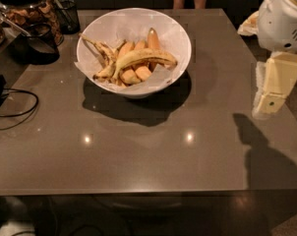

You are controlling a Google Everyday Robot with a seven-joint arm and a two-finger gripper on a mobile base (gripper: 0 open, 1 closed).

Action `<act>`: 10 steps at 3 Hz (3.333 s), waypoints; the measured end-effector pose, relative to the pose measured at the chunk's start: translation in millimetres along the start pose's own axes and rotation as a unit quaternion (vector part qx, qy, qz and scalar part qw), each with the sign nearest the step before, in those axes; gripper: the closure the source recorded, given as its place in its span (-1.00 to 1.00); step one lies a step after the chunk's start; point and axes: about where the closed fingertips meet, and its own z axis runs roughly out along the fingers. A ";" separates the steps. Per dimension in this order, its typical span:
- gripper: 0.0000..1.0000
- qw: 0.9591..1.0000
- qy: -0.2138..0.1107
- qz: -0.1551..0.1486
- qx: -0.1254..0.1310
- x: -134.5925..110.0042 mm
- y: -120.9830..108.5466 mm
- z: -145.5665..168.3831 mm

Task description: Pick banana from white bowl

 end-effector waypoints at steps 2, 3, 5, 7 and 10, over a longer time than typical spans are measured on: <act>-1.00 0.999 0.007 -0.043 0.003 -24.0 -17.5 -0.9; -1.00 0.999 0.004 -0.026 0.018 -24.2 -38.9 6.0; -1.00 0.998 0.025 -0.057 0.006 -48.1 -86.0 34.6; -1.00 0.996 0.009 -0.081 0.031 -62.8 -110.4 36.9; -1.00 0.990 0.016 -0.140 0.016 -115.1 -147.8 60.2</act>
Offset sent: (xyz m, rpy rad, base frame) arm 0.0127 0.0147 0.0045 -0.0375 0.0102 0.0652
